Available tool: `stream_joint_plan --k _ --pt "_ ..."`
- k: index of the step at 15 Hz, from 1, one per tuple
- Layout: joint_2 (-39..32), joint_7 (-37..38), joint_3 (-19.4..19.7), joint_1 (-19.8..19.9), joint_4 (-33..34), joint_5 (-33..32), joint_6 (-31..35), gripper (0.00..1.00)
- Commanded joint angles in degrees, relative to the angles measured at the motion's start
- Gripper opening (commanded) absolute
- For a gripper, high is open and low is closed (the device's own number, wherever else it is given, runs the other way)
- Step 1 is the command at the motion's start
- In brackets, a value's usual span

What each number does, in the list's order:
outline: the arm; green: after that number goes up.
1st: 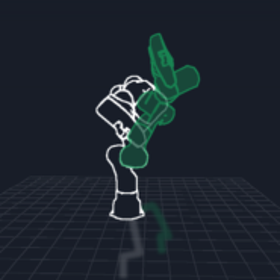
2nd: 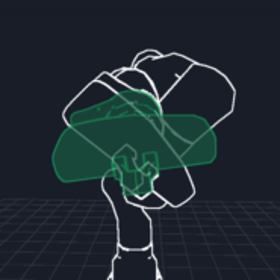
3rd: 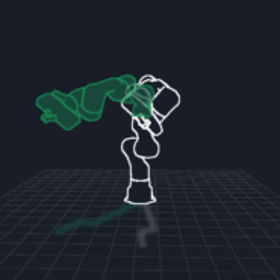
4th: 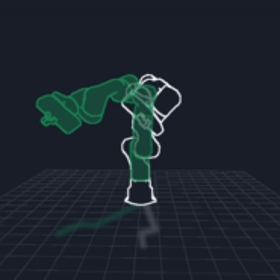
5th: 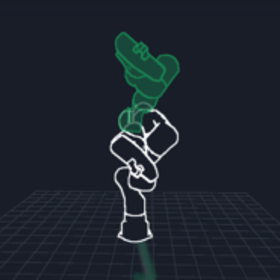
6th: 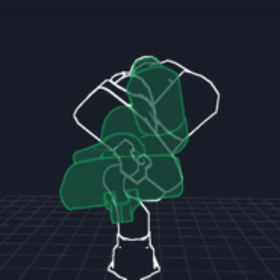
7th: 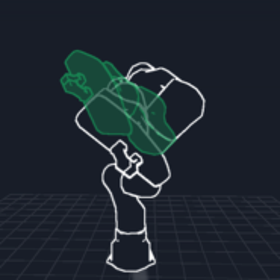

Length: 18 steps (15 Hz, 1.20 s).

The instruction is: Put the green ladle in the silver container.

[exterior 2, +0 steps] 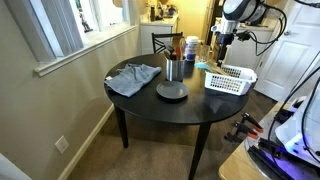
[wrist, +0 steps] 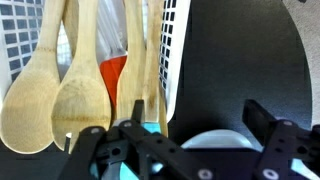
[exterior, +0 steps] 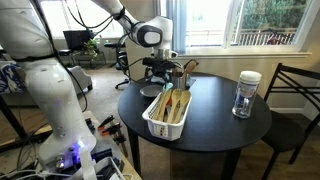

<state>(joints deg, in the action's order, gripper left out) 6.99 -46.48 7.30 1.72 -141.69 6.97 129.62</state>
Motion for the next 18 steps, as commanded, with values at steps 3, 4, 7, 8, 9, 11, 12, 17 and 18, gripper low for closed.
stream_joint_plan --k 3,4,7,8,9,11,12,17,18 --pt "-1.4 8.4 -1.3 0.4 0.0 -1.6 3.5 1.0" --pt "-1.4 10.7 -1.6 0.5 -0.1 -2.8 4.5 1.0" --pt "-1.7 19.0 -2.4 0.7 -0.4 -8.7 7.6 1.0" --pt "-2.0 21.9 -2.6 0.7 -0.4 -10.9 8.3 1.0" --pt "-2.3 24.9 -2.8 0.8 -0.5 -13.4 8.6 1.0" --pt "-2.8 29.2 -3.1 0.8 -0.6 -16.9 8.4 1.0" --pt "-3.1 30.8 -3.2 0.7 -0.6 -18.0 8.3 1.0" --pt "-4.6 31.8 -3.2 0.5 -1.2 -18.5 10.9 1.0" --pt "-4.8 31.3 -3.2 0.5 -1.3 -18.4 11.5 1.0"
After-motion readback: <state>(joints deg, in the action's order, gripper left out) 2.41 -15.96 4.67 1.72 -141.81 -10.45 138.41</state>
